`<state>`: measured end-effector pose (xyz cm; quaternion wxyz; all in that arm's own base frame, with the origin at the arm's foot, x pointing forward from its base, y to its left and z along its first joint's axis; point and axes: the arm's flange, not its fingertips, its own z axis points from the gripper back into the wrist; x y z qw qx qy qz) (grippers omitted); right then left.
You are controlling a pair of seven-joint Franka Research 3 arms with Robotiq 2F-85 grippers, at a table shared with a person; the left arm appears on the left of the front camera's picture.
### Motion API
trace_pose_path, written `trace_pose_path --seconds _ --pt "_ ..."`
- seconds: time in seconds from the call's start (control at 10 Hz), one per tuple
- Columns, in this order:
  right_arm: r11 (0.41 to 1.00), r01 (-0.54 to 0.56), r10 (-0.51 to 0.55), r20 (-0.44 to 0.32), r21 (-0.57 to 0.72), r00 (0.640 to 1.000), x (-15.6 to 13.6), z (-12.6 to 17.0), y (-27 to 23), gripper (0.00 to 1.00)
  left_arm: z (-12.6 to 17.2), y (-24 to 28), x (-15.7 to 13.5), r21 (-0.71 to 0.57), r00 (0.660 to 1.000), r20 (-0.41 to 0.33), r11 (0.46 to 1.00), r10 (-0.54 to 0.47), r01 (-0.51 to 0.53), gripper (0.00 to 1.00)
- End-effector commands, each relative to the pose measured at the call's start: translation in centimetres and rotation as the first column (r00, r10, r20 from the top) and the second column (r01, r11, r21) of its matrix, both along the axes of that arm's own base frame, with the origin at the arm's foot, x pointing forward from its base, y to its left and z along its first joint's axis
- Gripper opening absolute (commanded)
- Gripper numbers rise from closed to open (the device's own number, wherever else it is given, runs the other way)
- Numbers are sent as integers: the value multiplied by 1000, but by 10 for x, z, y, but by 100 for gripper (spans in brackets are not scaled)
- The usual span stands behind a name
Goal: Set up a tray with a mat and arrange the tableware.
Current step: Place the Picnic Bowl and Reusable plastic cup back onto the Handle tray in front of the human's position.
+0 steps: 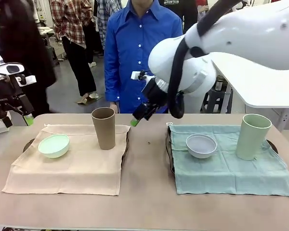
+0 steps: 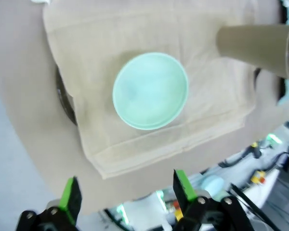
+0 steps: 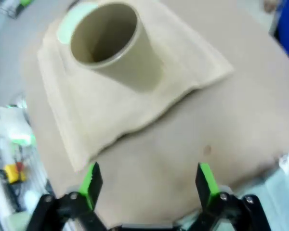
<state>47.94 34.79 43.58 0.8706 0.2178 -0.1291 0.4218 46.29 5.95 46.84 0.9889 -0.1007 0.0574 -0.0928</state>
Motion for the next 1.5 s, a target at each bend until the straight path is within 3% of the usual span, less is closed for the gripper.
trace_pose_path --seconds 0.0,0.2,0.4,0.5,0.6,0.7,0.8,1.4 --pt "981 106 -125 -106 -164 986 -21 55 6 100 25 -20 -10 8 998 31 998 -59 59 100" --pt "942 192 -220 -75 -274 973 -47 98 7 100 55 -41 -26 39 998 14 997 -68 67 100" --pt "933 200 -212 -8 -299 977 -75 143 20 100 87 -52 -43 145 999 -4 989 -39 39 100" --pt "933 199 -201 26 -301 979 -88 158 30 100 105 -57 -52 190 999 46 981 20 -28 100" --pt "942 170 -166 37 -290 985 -92 163 36 100 118 -57 -59 195 995 98 980 31 -50 100" --pt "941 191 -201 -8 -280 980 -87 154 20 100 126 -54 -66 164 988 151 985 23 -48 100" --pt "941 191 -201 -8 -280 980 -87 154 20 100 109 -55 -54 155 998 65 988 -4 -7 100" --pt "941 191 -201 -8 -280 980 -87 154 20 100 109 -55 -54 155 998 65 988 -4 -7 100"
